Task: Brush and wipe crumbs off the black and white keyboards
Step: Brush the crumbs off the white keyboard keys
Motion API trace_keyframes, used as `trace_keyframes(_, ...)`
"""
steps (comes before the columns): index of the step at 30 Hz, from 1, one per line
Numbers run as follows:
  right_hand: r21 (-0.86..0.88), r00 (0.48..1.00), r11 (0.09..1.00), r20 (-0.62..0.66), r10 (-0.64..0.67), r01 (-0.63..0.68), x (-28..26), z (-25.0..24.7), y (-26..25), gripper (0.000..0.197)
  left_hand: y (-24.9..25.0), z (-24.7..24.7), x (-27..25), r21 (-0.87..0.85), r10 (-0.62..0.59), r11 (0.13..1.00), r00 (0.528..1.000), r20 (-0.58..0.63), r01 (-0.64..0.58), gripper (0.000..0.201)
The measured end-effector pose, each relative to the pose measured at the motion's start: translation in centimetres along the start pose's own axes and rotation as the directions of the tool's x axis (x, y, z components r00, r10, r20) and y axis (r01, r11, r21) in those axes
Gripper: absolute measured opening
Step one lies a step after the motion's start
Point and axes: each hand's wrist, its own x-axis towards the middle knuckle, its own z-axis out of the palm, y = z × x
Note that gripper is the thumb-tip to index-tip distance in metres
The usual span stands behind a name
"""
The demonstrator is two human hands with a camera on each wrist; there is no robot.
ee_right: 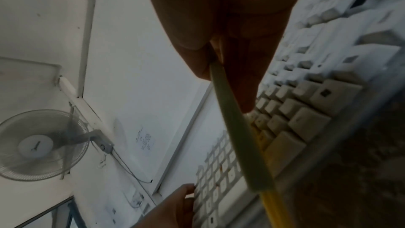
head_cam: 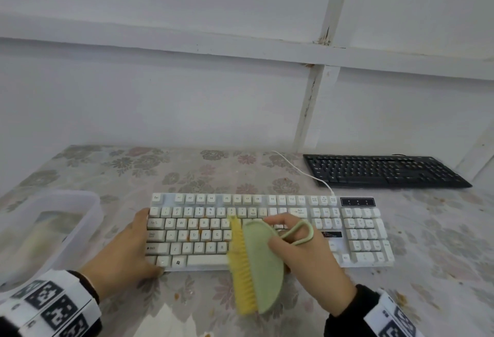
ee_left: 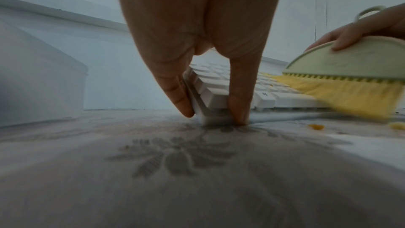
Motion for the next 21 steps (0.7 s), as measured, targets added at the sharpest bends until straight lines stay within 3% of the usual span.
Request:
trace_keyframes(3, 0.023, 1.0, 1.0, 0.007, 0.0, 0.0, -0.2, -1.1, -1.1, 0.027, 0.1, 0.0, -0.1, -0.017, 0.008, 1.0, 1.0, -0.002, -0.008, 0.088)
trace_keyframes(7, 0.111, 0.981, 0.986, -0.161, -0.106, 0.125, 1.0, -1.8, -3.0, 0.03, 0.2, -0.1, -0.2, -0.044, 0.017, 0.999, 1.0, 0.0, -0.017, 0.089)
trace_keyframes(10, 0.033, 0.956, 0.981, -0.233, -0.177, 0.189, 1.9, -0.8, -3.0, 0.031, 0.2, -0.1, -0.2, -0.03, 0.009, 1.0, 1.0, -0.001, -0.009, 0.089)
trace_keyframes(21, -0.008, 0.999, 0.999, 0.001, -0.051, 0.051, -0.4, 0.3, -0.3, 0.028, 0.3, 0.0, -0.2, -0.002, 0.001, 1.0, 1.0, -0.001, -0.001, 0.089)
